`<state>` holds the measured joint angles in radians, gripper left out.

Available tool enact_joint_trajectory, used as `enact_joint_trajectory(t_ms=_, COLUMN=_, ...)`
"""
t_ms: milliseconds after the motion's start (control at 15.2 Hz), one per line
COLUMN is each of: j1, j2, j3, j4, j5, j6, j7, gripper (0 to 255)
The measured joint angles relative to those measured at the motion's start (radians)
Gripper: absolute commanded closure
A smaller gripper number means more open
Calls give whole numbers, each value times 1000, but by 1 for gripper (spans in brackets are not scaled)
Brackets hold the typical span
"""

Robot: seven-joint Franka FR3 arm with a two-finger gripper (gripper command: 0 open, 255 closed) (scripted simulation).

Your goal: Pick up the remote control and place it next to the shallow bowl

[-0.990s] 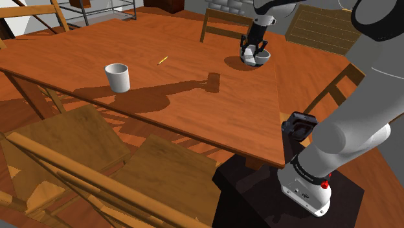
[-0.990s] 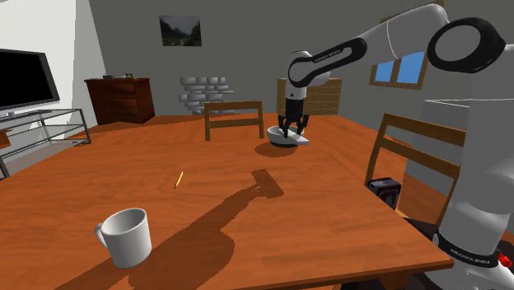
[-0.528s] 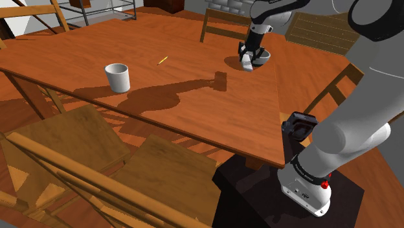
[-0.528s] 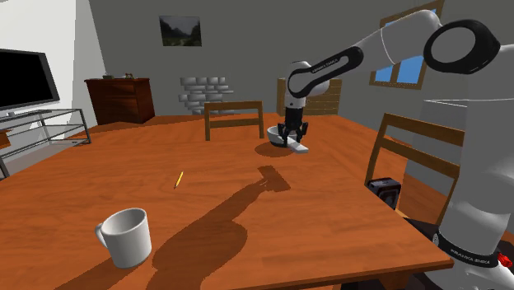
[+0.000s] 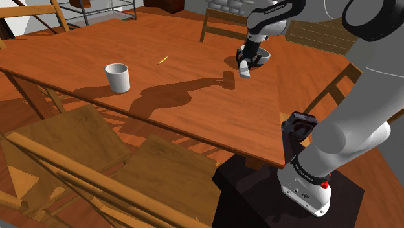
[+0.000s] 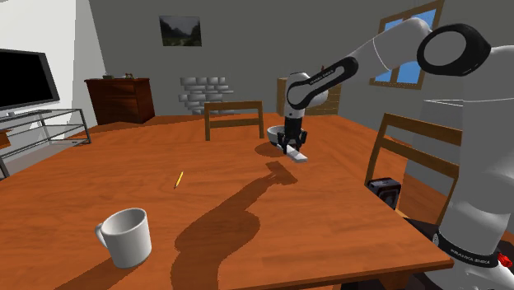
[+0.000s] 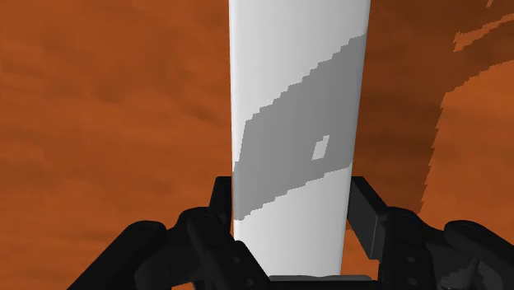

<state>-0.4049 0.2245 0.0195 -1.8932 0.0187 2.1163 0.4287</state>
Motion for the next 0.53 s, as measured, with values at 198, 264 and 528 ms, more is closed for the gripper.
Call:
enact_joint_trajectory(t_ms=198, j1=0, j2=16, j3=0, j4=-25, j5=0, j6=42, j7=0, gripper=255)
enact_joint_trajectory(t_ms=264, j1=0, j2=18, j3=0, j4=-33, j5=0, j6=51, j7=-1, gripper=255)
enact_joint_trajectory(t_ms=528, j1=0, j2=42, j3=0, j4=-50, j5=0, j6=91, j7=-2, gripper=255)
